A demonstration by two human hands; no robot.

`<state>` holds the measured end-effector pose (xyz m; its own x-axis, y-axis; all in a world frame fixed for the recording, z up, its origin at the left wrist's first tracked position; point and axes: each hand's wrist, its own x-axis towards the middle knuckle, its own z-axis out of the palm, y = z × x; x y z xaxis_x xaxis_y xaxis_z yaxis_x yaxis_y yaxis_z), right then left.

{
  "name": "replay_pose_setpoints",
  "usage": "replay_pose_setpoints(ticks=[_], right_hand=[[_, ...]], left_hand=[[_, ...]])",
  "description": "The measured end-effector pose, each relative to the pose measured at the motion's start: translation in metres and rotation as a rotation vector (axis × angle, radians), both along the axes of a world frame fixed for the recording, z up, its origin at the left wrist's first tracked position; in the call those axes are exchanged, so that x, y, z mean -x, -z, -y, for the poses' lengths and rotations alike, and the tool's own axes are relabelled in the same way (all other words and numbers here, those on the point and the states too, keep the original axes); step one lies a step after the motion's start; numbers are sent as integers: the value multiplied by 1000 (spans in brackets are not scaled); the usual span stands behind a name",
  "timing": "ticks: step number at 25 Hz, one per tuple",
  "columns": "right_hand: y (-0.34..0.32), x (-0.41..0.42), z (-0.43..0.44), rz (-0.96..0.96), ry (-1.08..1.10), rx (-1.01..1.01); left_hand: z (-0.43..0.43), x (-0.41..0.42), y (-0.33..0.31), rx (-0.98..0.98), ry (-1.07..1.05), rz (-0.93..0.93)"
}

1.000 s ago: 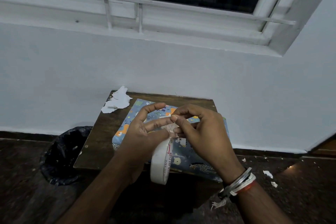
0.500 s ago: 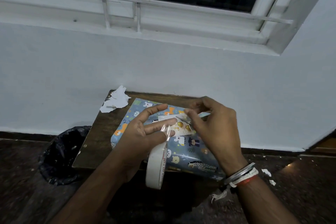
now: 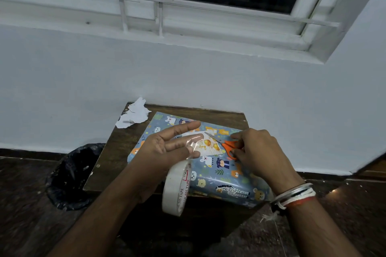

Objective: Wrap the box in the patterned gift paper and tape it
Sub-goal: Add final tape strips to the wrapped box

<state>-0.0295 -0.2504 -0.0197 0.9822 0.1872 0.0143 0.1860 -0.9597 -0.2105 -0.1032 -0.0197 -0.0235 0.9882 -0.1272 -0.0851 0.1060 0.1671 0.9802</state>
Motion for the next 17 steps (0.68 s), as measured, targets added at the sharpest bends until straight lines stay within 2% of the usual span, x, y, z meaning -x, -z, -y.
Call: replay_pose_setpoints(ticks=[3, 5, 6, 8, 10, 13, 17], right_hand=[[-6, 10, 0, 117, 38, 71], [-12, 15, 3, 215, 70, -38], [-16, 16, 4, 195, 65, -174], [-23, 19, 4, -68, -35, -551], [-29, 24, 4, -385, -247, -773], [-29, 26, 10, -575, -461, -800], [-26, 23, 10, -736, -584, -725]], left_hand=[[-4, 1, -1, 37, 12, -15], [-7, 0, -1, 54, 27, -23], [-9, 0, -1, 55, 32, -23], [-12, 0, -2, 55, 34, -23], [-14, -1, -3, 68, 39, -24], [-14, -1, -5, 85, 54, -35], [-14, -1, -5, 77, 63, -47]])
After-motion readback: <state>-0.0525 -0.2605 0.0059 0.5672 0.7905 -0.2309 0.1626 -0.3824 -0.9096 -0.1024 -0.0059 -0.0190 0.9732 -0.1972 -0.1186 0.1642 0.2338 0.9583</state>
